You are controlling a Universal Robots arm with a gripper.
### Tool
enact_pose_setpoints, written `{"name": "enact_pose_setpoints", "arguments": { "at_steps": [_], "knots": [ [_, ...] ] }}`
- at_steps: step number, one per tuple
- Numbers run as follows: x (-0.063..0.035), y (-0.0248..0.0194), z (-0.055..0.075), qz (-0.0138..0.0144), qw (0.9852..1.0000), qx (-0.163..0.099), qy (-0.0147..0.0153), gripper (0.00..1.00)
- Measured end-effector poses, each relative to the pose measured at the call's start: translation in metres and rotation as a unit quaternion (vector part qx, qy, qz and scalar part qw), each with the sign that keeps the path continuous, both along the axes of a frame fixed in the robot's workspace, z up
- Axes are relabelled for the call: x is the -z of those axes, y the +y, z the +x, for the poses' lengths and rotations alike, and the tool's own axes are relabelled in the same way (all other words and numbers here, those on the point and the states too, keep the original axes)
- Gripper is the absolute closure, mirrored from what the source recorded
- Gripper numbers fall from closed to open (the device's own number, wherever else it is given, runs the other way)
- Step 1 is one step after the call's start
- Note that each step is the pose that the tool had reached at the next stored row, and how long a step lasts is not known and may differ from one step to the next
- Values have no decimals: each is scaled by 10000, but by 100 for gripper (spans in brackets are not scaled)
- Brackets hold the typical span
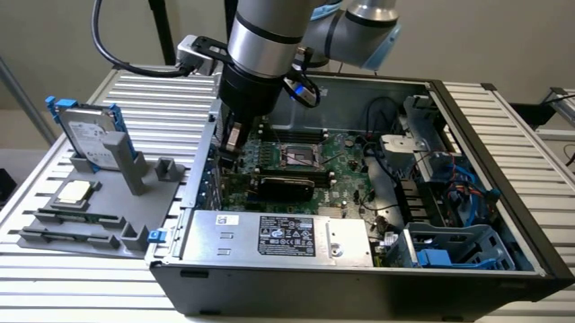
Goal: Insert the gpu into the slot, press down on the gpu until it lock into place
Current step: 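Press down on the gpu until it lock into place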
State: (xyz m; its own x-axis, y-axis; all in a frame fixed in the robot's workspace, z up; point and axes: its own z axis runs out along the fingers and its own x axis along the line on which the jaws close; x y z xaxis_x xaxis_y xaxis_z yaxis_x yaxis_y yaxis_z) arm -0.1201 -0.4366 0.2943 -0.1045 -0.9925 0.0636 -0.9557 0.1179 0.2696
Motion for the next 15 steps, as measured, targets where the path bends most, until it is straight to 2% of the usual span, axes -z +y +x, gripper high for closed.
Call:
{"name": "enact_pose_setpoints", "arguments": {
  "at_steps": [6,12,15],
  "knots": [
    [7,12,-2,-23,10000,50,29,89],
    [6,29,-2,-35,9998,112,128,89],
    [7,35,-3,-50,9998,138,150,89]
  ]
}}
